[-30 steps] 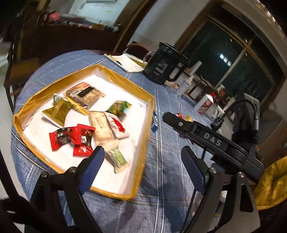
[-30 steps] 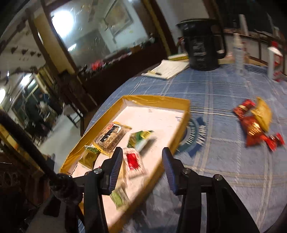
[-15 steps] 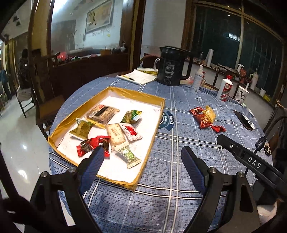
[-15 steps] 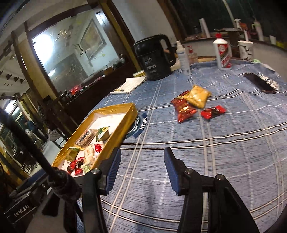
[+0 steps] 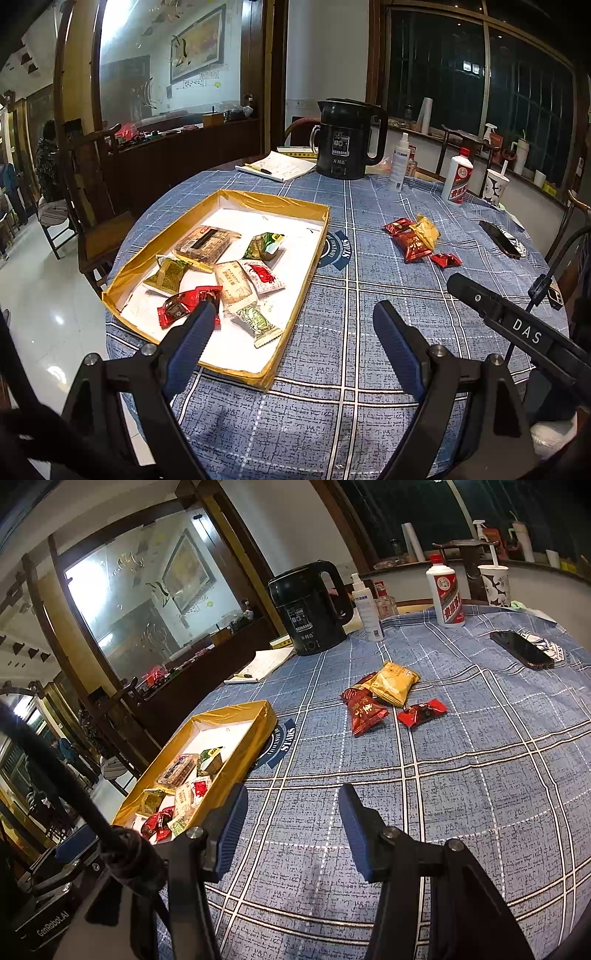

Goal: Organize snacks
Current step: 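Move both open tools back toward the remaining snacks on the table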

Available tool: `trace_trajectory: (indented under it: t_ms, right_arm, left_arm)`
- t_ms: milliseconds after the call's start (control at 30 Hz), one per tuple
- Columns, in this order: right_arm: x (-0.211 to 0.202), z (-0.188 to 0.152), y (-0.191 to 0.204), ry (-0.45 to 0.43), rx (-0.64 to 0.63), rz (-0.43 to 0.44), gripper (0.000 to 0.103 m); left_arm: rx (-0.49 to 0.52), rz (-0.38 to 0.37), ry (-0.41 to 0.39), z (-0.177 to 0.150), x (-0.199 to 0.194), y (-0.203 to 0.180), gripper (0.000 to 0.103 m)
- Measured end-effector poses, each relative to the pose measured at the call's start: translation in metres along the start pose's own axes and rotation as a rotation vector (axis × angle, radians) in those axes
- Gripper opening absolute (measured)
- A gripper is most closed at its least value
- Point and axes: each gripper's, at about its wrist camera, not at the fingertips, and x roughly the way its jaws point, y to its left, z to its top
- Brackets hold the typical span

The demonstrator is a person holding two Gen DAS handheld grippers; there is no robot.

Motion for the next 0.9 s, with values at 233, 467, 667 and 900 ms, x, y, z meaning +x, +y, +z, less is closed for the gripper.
trace_trajectory:
  t_ms: [233, 467, 667, 900]
  right_arm:
    - [0.0, -0.001, -0.001, 0.005, 0.003, -0.004, 0.052]
    - [-0.005, -0.003, -0.011, 0.0, 0.019, -0.02, 0.052]
    - [-0.01, -0.005, -0.03, -0.003, 0.062, -0.046, 0.052]
    - [-0.013, -0.003, -0.044, -0.01, 0.087, -0.042, 0.052]
  left_arm:
    - [0.006, -0.001, 0.003, -0.002, 0.001, -0.001, 0.087]
    - [0.035, -0.005, 0.002, -0.004, 0.001, -0.008, 0.087]
    - [0.069, -0.003, -0.002, -0.004, 0.001, -0.021, 0.087]
    - [0.112, -0.006, 0.004, -0.003, 0.005, -0.04, 0.087]
